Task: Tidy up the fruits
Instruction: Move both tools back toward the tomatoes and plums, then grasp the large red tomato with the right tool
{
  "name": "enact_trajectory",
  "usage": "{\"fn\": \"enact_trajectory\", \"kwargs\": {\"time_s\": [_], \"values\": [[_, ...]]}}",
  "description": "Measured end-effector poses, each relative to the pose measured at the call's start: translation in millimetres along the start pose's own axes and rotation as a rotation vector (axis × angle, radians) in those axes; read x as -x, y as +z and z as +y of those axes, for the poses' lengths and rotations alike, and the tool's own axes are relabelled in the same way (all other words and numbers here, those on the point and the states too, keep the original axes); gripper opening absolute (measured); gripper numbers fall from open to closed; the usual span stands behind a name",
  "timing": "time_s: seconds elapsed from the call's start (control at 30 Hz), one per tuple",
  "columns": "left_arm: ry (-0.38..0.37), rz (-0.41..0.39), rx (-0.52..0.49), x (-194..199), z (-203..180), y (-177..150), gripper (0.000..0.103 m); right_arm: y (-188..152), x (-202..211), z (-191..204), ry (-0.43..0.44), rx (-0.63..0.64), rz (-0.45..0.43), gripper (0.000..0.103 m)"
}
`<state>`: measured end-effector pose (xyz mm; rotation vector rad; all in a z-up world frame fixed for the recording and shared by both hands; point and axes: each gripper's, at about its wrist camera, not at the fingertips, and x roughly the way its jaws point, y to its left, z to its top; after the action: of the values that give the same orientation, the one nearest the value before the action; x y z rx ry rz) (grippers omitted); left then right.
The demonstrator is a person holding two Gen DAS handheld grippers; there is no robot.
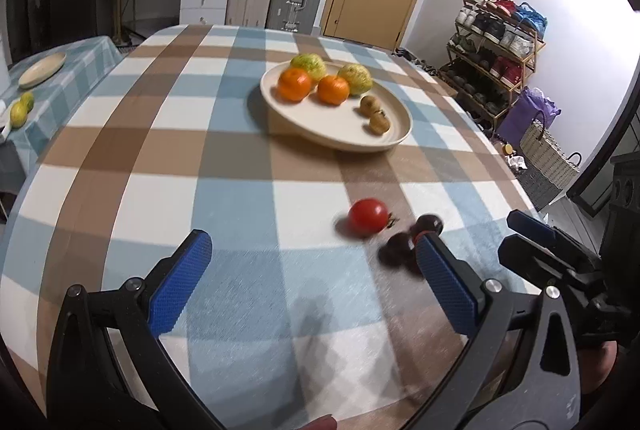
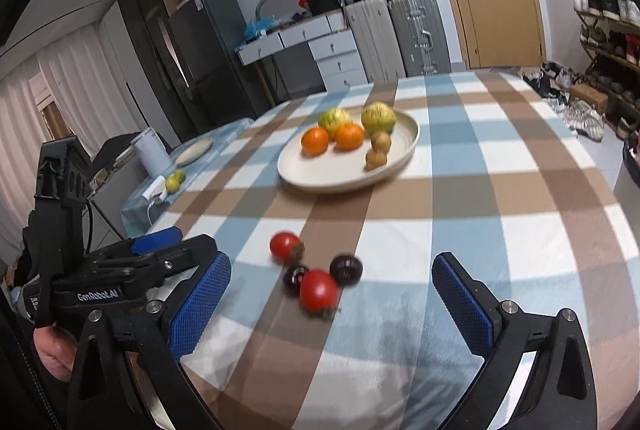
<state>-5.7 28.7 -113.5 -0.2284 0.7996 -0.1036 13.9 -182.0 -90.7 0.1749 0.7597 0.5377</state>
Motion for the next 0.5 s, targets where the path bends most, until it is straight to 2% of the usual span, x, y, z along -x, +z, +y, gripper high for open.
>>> {"fn": "enact_trajectory", "kwargs": {"time_s": [0.17,0.4,0.5], "values": [[-0.011,0.024,0.023,-5.6,7.3,-6.9,0.102,-10.2,-12.2,0.8,0.008,-0.003,0.037,0.103],[-0.034,0.048,0.003,-14.0,3.7,-11.4,0.102,-15.8,-31.0,2.3,0.008,-0.004,0.100,0.102],[-0.043,0.059,0.009,-17.8,3.9,-12.1,0.102,-14.7,-35.0,3.5,0.012,0.010,0.110,0.093]]}}
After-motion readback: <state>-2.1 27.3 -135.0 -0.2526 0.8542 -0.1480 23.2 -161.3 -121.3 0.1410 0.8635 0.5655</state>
